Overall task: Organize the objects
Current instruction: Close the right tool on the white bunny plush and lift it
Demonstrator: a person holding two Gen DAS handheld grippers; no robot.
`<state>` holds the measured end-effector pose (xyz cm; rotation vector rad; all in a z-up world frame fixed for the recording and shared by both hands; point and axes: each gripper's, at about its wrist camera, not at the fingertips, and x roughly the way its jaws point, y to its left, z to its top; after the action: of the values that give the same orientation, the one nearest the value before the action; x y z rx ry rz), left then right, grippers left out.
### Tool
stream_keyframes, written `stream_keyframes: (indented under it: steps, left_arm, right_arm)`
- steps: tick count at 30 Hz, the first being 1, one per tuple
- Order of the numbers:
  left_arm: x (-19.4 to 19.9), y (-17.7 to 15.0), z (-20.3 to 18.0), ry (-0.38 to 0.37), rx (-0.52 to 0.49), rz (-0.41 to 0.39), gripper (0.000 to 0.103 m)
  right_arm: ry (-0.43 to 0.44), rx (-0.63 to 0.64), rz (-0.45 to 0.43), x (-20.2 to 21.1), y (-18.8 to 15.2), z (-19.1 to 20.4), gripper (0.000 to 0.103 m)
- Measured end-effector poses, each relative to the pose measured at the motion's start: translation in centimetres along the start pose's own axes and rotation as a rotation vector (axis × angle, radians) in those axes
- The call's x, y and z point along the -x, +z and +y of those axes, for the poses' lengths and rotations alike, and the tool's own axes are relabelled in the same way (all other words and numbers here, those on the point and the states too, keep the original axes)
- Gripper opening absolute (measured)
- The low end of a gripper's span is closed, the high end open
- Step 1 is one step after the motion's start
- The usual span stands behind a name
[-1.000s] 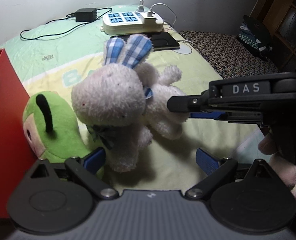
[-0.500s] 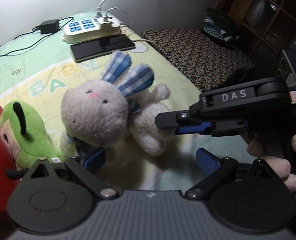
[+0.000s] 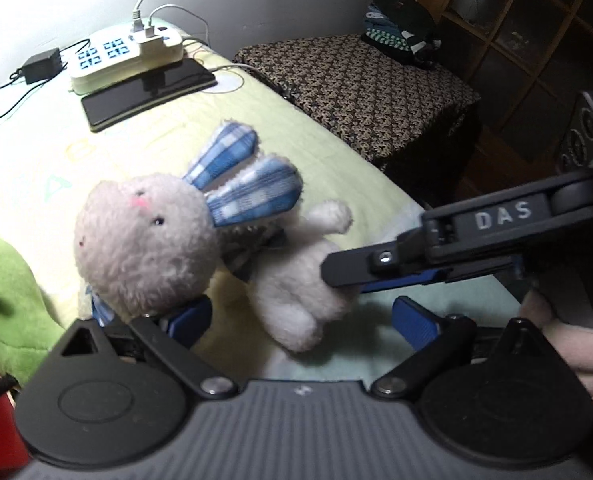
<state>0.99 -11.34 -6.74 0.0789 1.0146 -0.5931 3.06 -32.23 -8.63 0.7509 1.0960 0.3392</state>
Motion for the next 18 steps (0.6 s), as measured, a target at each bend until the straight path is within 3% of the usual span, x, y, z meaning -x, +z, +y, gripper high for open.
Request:
stream_keyframes:
  steps: [8,14,18]
  left_arm:
    - [-0.8,1.1,3.6,0.044,0.089,-0.005,0.097]
    - [-1.7,1.3,3.9,-0.046,0.135,0.014,0.097]
    - [-2.3,1.3,3.8,-0.104,0.169,0.023,0.097]
  right_arm:
    - [0.014,0.044,-0.039,0.0,1.8,0.0,0.040]
    - [0.013,0.058,-0.016,-2.0,3.2,-0.3,0.045]
    - [0.093,0.013,0.033,-3.7,3.8,-0.8,0.045]
